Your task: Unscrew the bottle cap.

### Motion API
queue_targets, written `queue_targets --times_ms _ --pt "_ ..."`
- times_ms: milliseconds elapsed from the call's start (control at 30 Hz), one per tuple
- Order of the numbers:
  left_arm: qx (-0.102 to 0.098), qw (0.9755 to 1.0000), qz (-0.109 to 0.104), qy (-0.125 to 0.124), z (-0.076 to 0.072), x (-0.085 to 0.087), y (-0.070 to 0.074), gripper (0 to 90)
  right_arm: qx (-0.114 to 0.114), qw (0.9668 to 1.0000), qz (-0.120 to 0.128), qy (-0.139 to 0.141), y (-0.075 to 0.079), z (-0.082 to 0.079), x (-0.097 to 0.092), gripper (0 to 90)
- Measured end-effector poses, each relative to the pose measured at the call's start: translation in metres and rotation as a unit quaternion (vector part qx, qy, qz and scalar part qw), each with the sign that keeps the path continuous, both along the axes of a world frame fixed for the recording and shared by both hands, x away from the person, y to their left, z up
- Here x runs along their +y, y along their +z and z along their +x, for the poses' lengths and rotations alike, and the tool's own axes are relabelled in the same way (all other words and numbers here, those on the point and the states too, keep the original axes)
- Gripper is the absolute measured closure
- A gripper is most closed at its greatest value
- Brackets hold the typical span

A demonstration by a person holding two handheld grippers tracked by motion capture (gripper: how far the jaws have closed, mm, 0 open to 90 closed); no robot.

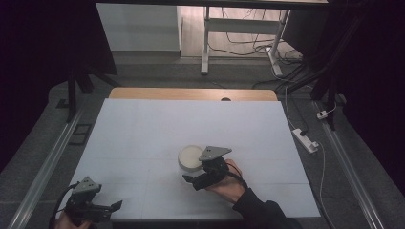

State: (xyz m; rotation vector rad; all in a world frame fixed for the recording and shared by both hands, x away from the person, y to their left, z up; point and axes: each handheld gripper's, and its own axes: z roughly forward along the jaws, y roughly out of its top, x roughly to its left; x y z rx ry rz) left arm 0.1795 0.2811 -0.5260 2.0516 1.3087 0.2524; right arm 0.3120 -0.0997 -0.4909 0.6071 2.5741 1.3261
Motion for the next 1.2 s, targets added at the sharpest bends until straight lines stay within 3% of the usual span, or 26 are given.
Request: queue_targets --times_ms 233,500,700,867,1000,1200 --pt "-0.008 0.9995 -0.026 -0.013 0.001 0.0 0.002 0.0 -0.002 1.0 0.002 0.001 0.0 0.0 -0.001 6.6" --pt "-0.029 0.999 -0.021 -0.027 0.003 -0.007 0.008 0.0 -0.005 1.0 0.003 0.003 0.001 -0.001 -0.001 6.5" --pt "-0.032 0.9978 -0.028 -0.05 0.008 -0.011 0.012 0.0 -0.006 1.0 0.005 0.004 0.002 -0.001 -0.001 6.5" --pt "-0.043 0.9948 -0.044 -0.081 0.014 -0.016 0.014 0.0 -0.007 1.0 0.005 0.005 0.002 -0.001 -0.001 6.5" --pt "-0.056 0.9934 -0.032 -0.095 0.02 -0.02 0.016 0.0 -0.007 0.9999 0.007 0.006 0.002 -0.001 -0.001 6.5" --pt "-0.073 0.9901 -0.056 -0.106 0.031 -0.029 0.021 0.0 -0.008 0.9999 0.008 0.011 0.003 -0.002 -0.001 6.5"
